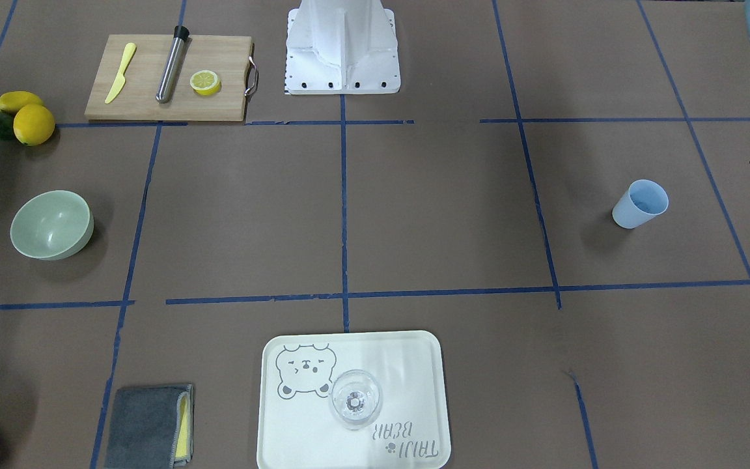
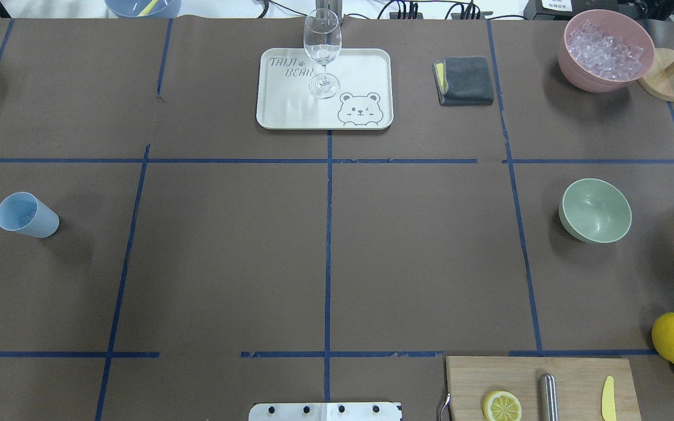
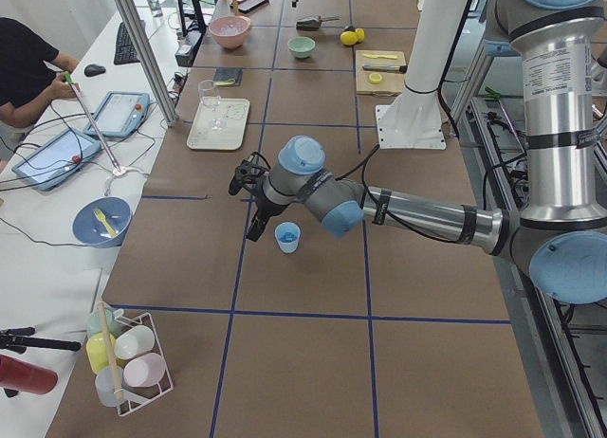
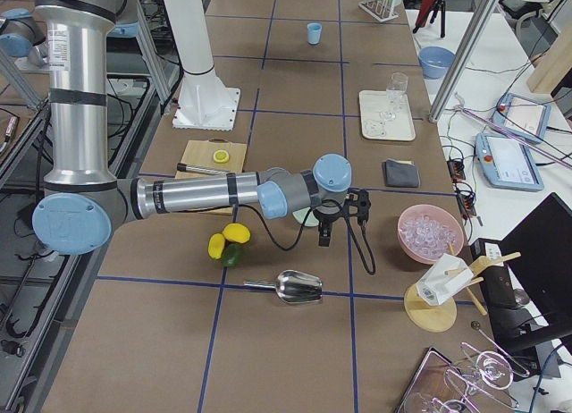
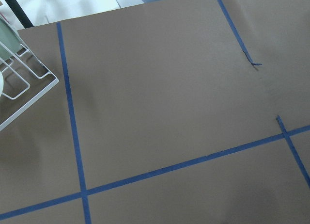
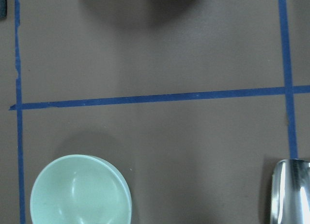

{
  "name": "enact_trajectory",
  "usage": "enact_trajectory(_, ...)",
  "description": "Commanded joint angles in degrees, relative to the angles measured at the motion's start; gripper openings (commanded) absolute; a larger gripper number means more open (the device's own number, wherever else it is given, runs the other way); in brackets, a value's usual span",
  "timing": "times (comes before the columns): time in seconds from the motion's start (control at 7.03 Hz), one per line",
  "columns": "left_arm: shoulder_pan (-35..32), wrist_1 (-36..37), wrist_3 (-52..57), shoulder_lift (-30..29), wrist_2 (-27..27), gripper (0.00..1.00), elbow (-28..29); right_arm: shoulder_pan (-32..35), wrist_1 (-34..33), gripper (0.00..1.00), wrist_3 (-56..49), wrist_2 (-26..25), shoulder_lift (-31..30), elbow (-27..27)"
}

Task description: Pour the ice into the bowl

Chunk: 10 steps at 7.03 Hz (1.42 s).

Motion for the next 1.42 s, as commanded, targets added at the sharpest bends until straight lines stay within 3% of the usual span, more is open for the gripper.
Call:
enact_trajectory(0.0, 4.43, -1.21, -6.77, 2.07, 3.19, 1.0, -3.97, -10.19, 12.18, 1.0, 16.96, -7.75, 0.02, -0.49)
enact_trajectory(0.28, 10.49, -6.2, -13.7, 4.35, 11.43, 1.0, -3.98, -15.15, 21.07, 1.0, 22.21, -11.91, 0.02, -4.87)
enact_trajectory(0.85, 15.26, -7.1, -18.57, 4.36, 13.3, 1.0, -4.07, -18.15, 21.55, 1.0, 22.22, -12.72, -1.38, -6.03)
enact_trajectory(1.0, 17.36, -7.1, -21.1, 4.36, 14.88, 1.0, -4.07, -18.33, 21.73, 0.92, 22.22, -12.63, -2.08, -6.03)
enact_trajectory(1.28, 21.58, -8.24, -25.16, 4.36, 17.44, 1.0, -4.07, -18.33, 21.82, 0.34, 21.53, -12.72, -2.96, -6.03)
